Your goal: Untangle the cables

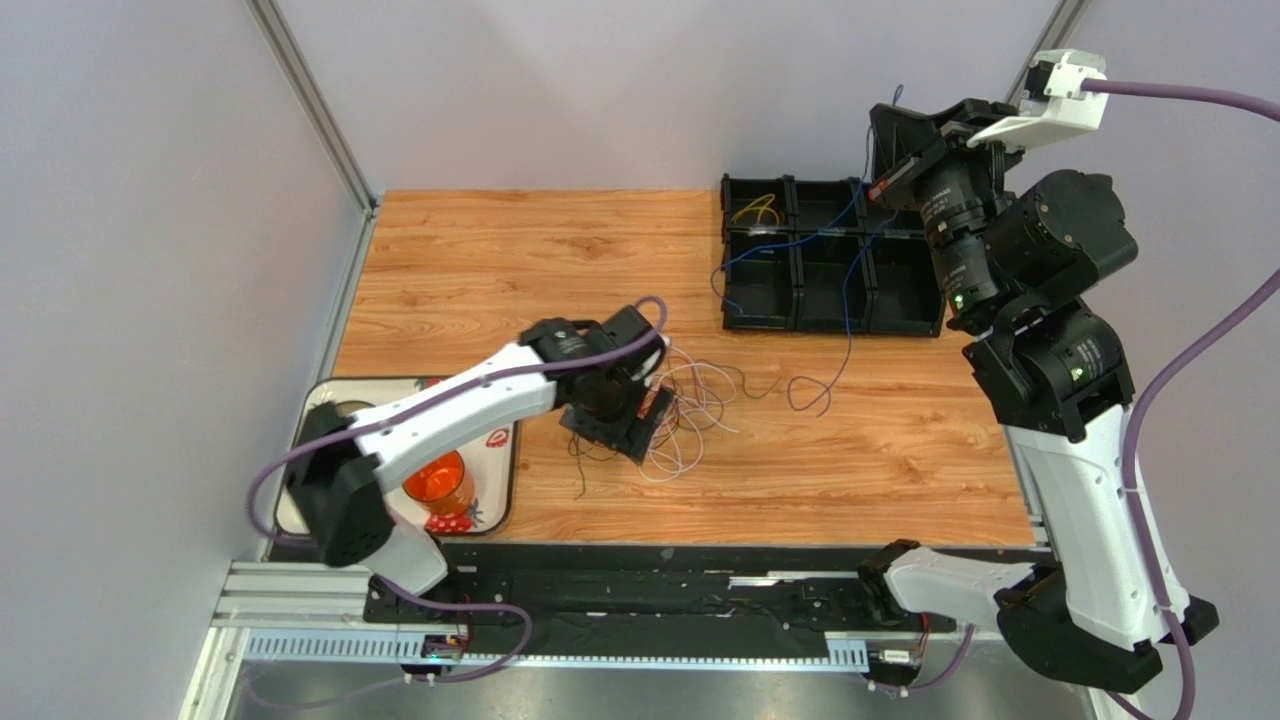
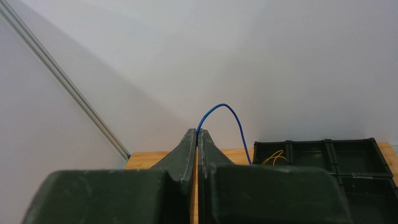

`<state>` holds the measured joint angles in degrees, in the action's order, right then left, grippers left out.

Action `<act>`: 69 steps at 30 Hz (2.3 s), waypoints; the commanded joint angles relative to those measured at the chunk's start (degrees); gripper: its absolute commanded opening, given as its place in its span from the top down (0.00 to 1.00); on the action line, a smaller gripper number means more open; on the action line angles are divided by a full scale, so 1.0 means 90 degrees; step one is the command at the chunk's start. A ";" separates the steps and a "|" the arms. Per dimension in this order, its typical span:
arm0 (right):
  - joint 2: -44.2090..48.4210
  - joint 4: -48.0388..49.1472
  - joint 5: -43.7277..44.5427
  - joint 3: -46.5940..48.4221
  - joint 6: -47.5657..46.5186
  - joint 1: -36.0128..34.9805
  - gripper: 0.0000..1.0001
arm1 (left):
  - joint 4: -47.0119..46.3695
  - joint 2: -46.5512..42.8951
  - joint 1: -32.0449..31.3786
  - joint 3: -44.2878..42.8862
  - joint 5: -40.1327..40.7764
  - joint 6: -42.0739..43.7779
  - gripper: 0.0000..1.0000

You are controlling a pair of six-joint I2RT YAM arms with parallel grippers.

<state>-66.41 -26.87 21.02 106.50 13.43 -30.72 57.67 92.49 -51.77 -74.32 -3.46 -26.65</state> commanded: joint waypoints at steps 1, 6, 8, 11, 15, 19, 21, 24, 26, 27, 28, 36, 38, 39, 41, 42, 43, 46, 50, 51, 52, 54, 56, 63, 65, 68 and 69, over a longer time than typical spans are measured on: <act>-0.0121 0.0183 0.0155 0.0042 -0.0251 -0.0024 1.00 | 0.0573 -0.1408 0.0000 -0.0501 0.1057 0.0002 0.17; -0.0209 0.0632 0.0448 -0.0173 -0.0642 0.0063 1.00 | 0.1082 -0.2821 0.0010 -0.0405 0.2033 0.0012 0.18; -0.0345 0.0827 0.0448 -0.0222 -0.0788 0.0141 1.00 | 0.1044 -0.3262 0.0010 -0.0239 0.2278 0.0003 0.17; -0.0686 0.1023 0.0409 -0.0135 -0.0926 0.0307 1.00 | 0.0897 -0.4054 0.0010 0.0094 0.2630 -0.0085 0.17; -0.1330 0.0945 0.0341 0.0373 -0.0790 0.0775 1.00 | 0.0936 -0.4826 0.0010 0.0348 0.3176 0.0002 0.17; -0.2072 0.0916 0.0048 0.1017 -0.0643 0.1176 1.00 | 0.1024 -0.5217 0.0010 0.0474 0.3743 0.0090 0.17; -0.2541 0.0916 -0.0030 0.1466 -0.0633 0.1332 1.00 | 0.0849 -0.5510 0.0010 0.0795 0.3929 0.0100 0.16; -0.3136 0.0906 -0.0108 0.2148 -0.0614 0.1518 1.00 | 0.0566 -0.5891 0.0010 0.1303 0.3920 -0.0026 0.17; -0.3420 0.0886 -0.0176 0.2511 -0.0613 0.1597 1.00 | 0.0371 -0.6134 0.0010 0.1451 0.3881 -0.0076 0.17; -0.3673 0.0877 -0.0187 0.2648 -0.0613 0.1655 1.00 | 0.0302 -0.6203 0.0010 0.1529 0.3765 0.0031 0.17; -0.3772 0.0896 -0.0206 0.2968 -0.0613 0.1685 1.00 | 0.0234 -0.6262 0.0010 0.1578 0.3783 0.0051 0.17; -0.4456 0.1491 -0.0147 0.3372 -0.0691 0.2036 1.00 | 0.0037 -0.6272 0.0010 0.1764 0.3803 0.0081 0.12; -0.4651 0.1755 -0.0225 0.3382 -0.0721 0.2153 1.00 | 0.0038 -0.6292 0.0010 0.1784 0.3851 0.0061 0.12; -0.4749 0.1881 -0.0255 0.3430 -0.0711 0.2154 1.00 | 0.0047 -0.6302 0.0010 0.1774 0.3861 0.0052 0.12; -0.5011 0.2009 -0.0284 0.3625 -0.0779 0.2222 1.00 | 0.0047 -0.6341 0.0010 0.1793 0.3900 0.0032 0.11; -0.5100 0.2077 -0.0255 0.3703 -0.0895 0.2241 1.00 | 0.0047 -0.6360 0.0010 0.1803 0.3901 0.0022 0.11; -0.5188 0.2107 -0.0197 0.3781 -0.0955 0.2251 1.00 | 0.0057 -0.6360 0.0010 0.1794 0.3910 0.0022 0.11; -0.5491 0.2302 -0.0206 0.4006 -0.0926 0.2358 1.00 | 0.0086 -0.6341 0.0020 0.1784 0.3959 -0.0007 0.11; -0.5726 0.2722 -0.0284 0.4094 -0.0809 0.2456 1.00 | 0.0077 -0.6302 0.0078 0.1793 0.3959 0.0003 0.11; -0.5871 0.2819 -0.0313 0.4259 -0.0809 0.2427 1.00 | 0.0077 -0.6282 0.0098 0.1793 0.3940 0.0012 0.12; -0.5921 0.2849 -0.0323 0.4328 -0.0828 0.2475 1.00 | 0.0057 -0.6253 0.0107 0.1784 0.3920 0.0012 0.11; -0.6029 0.3101 -0.0294 0.4426 -0.0819 0.2485 1.00 | 0.0057 -0.6224 0.0156 0.1774 0.3881 0.0032 0.12; -0.6039 0.3307 -0.0284 0.4417 -0.0779 0.2495 1.00 | 0.0057 -0.6185 0.0185 0.1774 0.3871 0.0042 0.12; -0.6039 0.3972 -0.0216 0.4398 -0.0965 0.2534 1.00 | 0.0028 -0.6214 0.0313 0.1793 0.3822 0.0071 0.12; -0.6029 0.4011 -0.0187 0.4233 -0.0965 0.2583 1.00 | 0.0008 -0.6214 0.0322 0.1784 0.3813 0.0081 0.12; -0.5990 0.4041 -0.0187 0.3784 -0.0868 0.2671 1.00 | 0.0008 -0.6214 0.0332 0.1784 0.3813 0.0081 0.12; -0.6000 0.4060 -0.0196 0.3647 -0.0819 0.2671 1.00 | 0.0018 -0.6204 0.0332 0.1784 0.3803 0.0081 0.12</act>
<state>-121.43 6.07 18.76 142.74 5.89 -7.81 59.90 36.51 -49.08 -58.41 30.94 -26.61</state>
